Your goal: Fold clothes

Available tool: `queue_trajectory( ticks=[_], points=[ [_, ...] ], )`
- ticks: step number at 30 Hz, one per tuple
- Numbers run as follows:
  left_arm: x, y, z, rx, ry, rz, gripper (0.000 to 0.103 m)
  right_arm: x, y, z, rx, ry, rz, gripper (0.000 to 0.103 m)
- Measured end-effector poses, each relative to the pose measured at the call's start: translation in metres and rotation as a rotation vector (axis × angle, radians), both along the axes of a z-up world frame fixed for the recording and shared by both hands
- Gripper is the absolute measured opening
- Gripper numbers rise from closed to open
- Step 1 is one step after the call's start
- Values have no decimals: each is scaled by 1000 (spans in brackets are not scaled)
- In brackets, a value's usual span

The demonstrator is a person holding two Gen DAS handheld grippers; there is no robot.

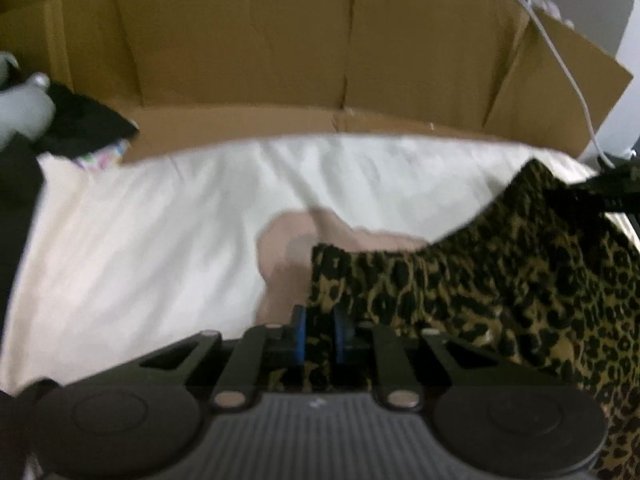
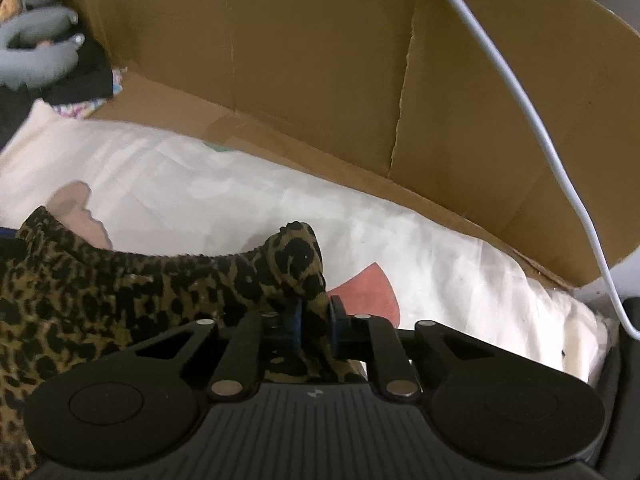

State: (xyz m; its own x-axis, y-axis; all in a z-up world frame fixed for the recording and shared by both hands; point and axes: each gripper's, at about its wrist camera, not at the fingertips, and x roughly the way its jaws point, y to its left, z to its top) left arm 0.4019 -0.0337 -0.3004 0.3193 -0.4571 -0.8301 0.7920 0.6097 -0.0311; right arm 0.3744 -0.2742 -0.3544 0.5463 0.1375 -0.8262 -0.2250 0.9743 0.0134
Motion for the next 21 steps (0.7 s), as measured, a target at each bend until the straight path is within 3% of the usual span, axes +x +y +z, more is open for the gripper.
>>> queue_trajectory(
  ticks=[9,21],
  points=[
    [20,3,32,-23,-127,58,13,4,9,24,86,-41,-14,9],
    [43,-18,49,-21,-218,51,13,34,16,33,55,-89,-87,8]
  ],
)
